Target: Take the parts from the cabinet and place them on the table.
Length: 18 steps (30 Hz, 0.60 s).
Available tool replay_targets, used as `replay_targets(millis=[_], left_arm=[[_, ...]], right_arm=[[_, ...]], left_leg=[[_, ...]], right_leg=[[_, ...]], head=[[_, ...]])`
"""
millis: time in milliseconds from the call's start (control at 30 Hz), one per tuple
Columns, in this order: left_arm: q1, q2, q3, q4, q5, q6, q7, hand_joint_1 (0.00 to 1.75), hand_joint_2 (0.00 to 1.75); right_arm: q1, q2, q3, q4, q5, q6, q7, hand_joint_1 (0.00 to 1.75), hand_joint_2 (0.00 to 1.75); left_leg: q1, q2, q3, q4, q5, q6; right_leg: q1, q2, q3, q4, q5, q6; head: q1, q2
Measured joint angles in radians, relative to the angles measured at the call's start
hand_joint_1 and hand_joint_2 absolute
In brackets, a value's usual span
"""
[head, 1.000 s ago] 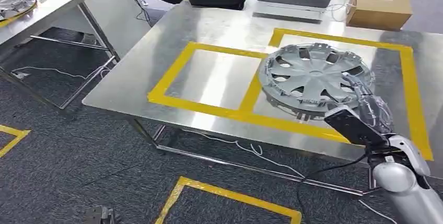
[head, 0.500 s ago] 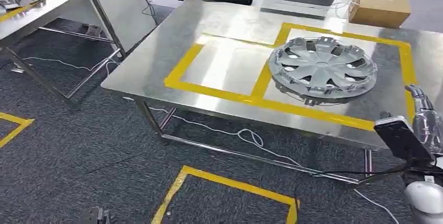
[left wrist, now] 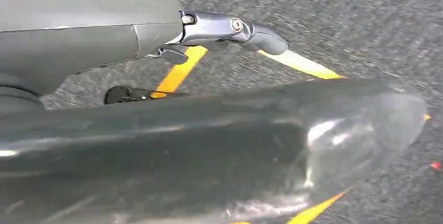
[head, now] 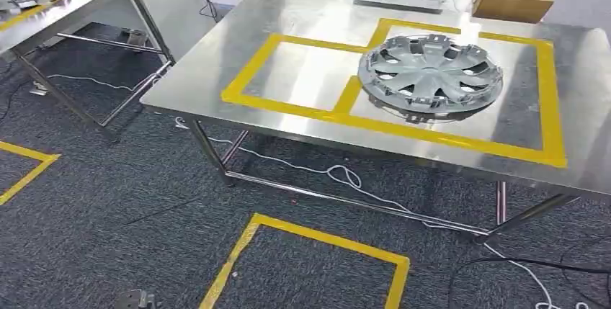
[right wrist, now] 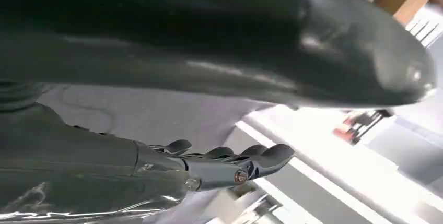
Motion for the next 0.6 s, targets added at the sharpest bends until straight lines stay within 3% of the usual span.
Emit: replay_targets(millis=[33,67,100,167,200,233,267,300,333,367,400,433,467,500,533,567,600], left_arm=[[-0.002,-0.001,0.003,0.0,-0.007,0.001,0.0,0.0,0.0],[-0.005,-0.002,0.004,0.0,-0.01,0.001,-0.003,0.0,0.0],[-0.008,-0.003,0.005,0.0,-0.016,0.001,-0.003,0.0,0.0],[-0.007,-0.005,0.011,0.0,-0.023,0.001,-0.006,0.0,0.0],[-0.005,-0.006,0.016,0.002,-0.028,0.001,-0.006,0.0,0.0],[-0.006,-0.006,0.021,0.002,-0.031,0.001,-0.006,0.0,0.0],[-0.005,-0.006,0.025,0.002,-0.035,0.001,-0.007,0.0,0.0],[-0.005,-0.006,0.029,0.002,-0.039,0.0,-0.008,0.0,0.0],[-0.006,-0.006,0.03,0.002,-0.039,0.0,-0.009,0.0,0.0],[-0.006,-0.006,0.031,0.002,-0.04,-0.001,-0.009,0.0,0.0],[-0.006,-0.006,0.032,0.002,-0.04,-0.001,-0.009,0.0,0.0],[-0.006,-0.007,0.034,0.002,-0.041,-0.001,-0.009,0.0,0.0],[-0.006,-0.007,0.036,0.002,-0.042,-0.001,-0.009,0.0,0.0],[-0.007,-0.008,0.037,0.002,-0.042,-0.001,-0.009,0.0,0.0],[-0.009,-0.008,0.037,0.002,-0.042,-0.001,-0.009,0.0,0.0],[-0.01,-0.008,0.038,0.002,-0.042,-0.001,-0.01,0.0,0.0],[-0.01,-0.007,0.039,0.002,-0.042,-0.001,-0.01,0.0,0.0]], right_arm=[[-0.009,0.023,-0.062,0.013,-0.015,0.01,-0.017,0.0,0.0],[-0.017,0.046,-0.136,0.031,-0.036,0.03,-0.032,0.0,0.0],[-0.029,0.064,-0.205,0.052,-0.049,0.049,-0.042,0.0,0.0],[-0.06,0.099,-0.336,0.115,-0.052,0.083,-0.053,0.0,0.0],[-0.074,0.116,-0.408,0.162,-0.041,0.103,-0.054,0.0,0.0],[-0.081,0.132,-0.468,0.202,-0.034,0.116,-0.057,0.0,0.0],[-0.09,0.147,-0.531,0.243,-0.026,0.129,-0.067,0.0,0.0],[-0.105,0.164,-0.59,0.281,-0.02,0.135,-0.082,0.0,0.0],[-0.119,0.174,-0.626,0.305,-0.015,0.138,-0.089,0.0,0.0],[-0.13,0.186,-0.66,0.328,-0.011,0.14,-0.094,0.0,0.0],[-0.136,0.196,-0.688,0.347,-0.008,0.143,-0.095,0.0,0.0],[-0.143,0.205,-0.71,0.358,-0.004,0.144,-0.095,0.0,0.0],[-0.15,0.211,-0.729,0.367,0.0,0.145,-0.094,0.0,0.0],[-0.158,0.215,-0.744,0.374,0.002,0.145,-0.094,0.0,0.0],[-0.164,0.217,-0.757,0.38,0.003,0.145,-0.094,0.0,0.0],[-0.171,0.22,-0.763,0.386,0.003,0.147,-0.093,0.0,0.0],[-0.178,0.223,-0.769,0.391,0.003,0.147,-0.092,0.0,0.0]], left_leg=[[0.002,0.0,0.073,-0.092,-0.014,0.001],[0.001,-0.004,0.12,-0.173,-0.035,0.007],[-0.004,-0.005,0.119,-0.182,-0.046,0.021],[-0.009,-0.005,0.107,-0.177,-0.036,0.035],[-0.004,-0.001,0.097,-0.18,-0.024,0.047],[-0.004,0.001,0.087,-0.18,-0.014,0.056],[-0.005,0.002,0.074,-0.18,-0.002,0.064],[-0.007,0.002,0.057,-0.179,0.011,0.067],[-0.011,0.003,0.044,-0.179,0.023,0.068],[-0.014,0.006,0.025,-0.177,0.037,0.069],[-0.015,0.007,0.009,-0.176,0.049,0.069],[-0.017,0.009,-0.007,-0.175,0.061,0.068],[-0.017,0.01,-0.021,-0.172,0.07,0.065],[-0.016,0.01,-0.036,-0.169,0.08,0.062],[-0.017,0.01,-0.044,-0.166,0.09,0.057],[-0.02,0.01,-0.048,-0.164,0.097,0.051],[-0.021,0.011,-0.044,-0.165,0.107,0.046]], right_leg=[[0.001,0.0,-0.007,0.005,0.007,0.006],[0.005,-0.002,-0.017,0.014,0.011,0.011],[0.005,-0.004,-0.021,0.013,0.025,0.017],[0.001,-0.004,-0.022,0.003,0.046,0.026],[-0.002,-0.001,-0.028,0.003,0.047,0.031],[-0.003,0.0,-0.037,0.017,0.013,0.036],[-0.002,0.0,-0.055,0.064,-0.051,0.038],[-0.001,0.001,-0.079,0.146,-0.121,0.04],[-0.001,0.001,-0.099,0.223,-0.166,0.04],[-0.001,0.001,-0.113,0.3,-0.192,0.039],[-0.001,0.001,-0.108,0.333,-0.181,0.038],[-0.001,0.001,-0.081,0.323,-0.145,0.036],[-0.001,0.001,-0.037,0.279,-0.104,0.035],[-0.001,0.001,0.033,0.195,-0.074,0.034],[-0.002,0.001,0.112,0.092,-0.087,0.034],[0.002,0.002,0.18,-0.008,-0.13,0.033],[0.003,0.005,0.178,-0.019,-0.132,0.025]], head=[[0.0,0.0],[0.0,0.0],[0.002,0.0],[0.002,0.0],[0.0,0.0],[0.003,0.0],[0.007,0.0],[0.01,0.0],[0.01,0.0],[0.01,0.0],[0.01,0.0],[0.01,0.0],[0.009,0.0],[0.01,0.0],[0.01,0.0],[0.011,0.0],[0.005,0.0]])
